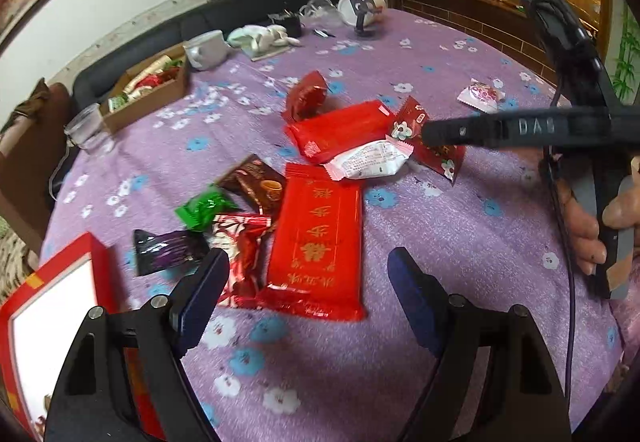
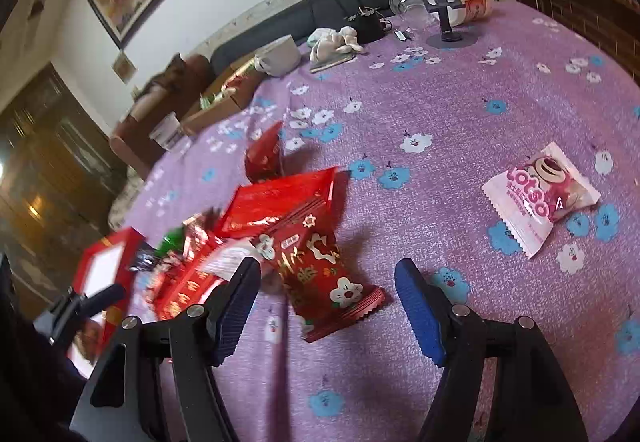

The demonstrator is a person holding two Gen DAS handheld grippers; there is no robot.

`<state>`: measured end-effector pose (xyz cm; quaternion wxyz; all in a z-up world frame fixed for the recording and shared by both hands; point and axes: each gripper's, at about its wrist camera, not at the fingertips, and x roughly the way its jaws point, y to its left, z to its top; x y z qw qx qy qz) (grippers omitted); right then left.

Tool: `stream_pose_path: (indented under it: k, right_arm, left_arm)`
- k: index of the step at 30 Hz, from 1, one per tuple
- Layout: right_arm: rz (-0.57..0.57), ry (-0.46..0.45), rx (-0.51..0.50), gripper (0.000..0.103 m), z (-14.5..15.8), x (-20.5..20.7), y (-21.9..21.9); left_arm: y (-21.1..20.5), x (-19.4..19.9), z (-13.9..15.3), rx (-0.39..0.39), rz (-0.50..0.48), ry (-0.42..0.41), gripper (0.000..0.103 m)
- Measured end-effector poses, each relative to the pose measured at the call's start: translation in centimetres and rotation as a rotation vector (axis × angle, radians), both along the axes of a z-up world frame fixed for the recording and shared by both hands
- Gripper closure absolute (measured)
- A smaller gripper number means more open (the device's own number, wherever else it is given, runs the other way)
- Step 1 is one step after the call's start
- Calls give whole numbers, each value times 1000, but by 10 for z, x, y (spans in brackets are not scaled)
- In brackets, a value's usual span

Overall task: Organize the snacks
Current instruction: 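Grasp the long red packet with gold characters using the left tool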

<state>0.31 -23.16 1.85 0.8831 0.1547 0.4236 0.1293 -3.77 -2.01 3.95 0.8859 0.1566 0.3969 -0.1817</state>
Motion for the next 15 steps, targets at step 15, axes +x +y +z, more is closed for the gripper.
stream_pose_path:
  k: [15]
  right_arm:
    - [-16, -12, -143, 62, -6, 3, 13]
  left_arm:
    - [-9, 27, -27, -76, -8, 126, 22]
